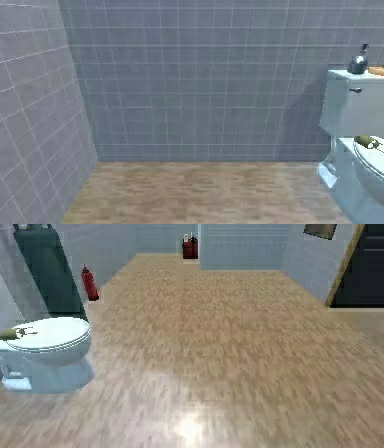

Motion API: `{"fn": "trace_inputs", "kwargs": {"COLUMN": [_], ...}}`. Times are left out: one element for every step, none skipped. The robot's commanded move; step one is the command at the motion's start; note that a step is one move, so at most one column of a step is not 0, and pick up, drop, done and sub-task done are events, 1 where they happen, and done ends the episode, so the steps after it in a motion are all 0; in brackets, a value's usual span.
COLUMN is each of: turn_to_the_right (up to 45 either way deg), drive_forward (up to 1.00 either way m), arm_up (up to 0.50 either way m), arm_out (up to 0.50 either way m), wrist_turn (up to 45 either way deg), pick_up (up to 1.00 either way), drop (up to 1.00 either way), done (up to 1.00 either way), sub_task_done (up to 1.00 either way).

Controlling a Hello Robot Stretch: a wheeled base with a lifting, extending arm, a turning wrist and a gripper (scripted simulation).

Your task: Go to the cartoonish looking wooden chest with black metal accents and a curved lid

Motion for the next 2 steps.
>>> {"fn": "trace_inputs", "kwargs": {"turn_to_the_right": [45.0,45.0], "drive_forward": [0.0,0.0], "arm_up": [0.0,0.0], "arm_out": [0.0,0.0], "wrist_turn": [0.0,0.0], "pick_up": [0.0,0.0], "drop": [0.0,0.0], "done": [0.0,0.0], "sub_task_done": [0.0,0.0]}}
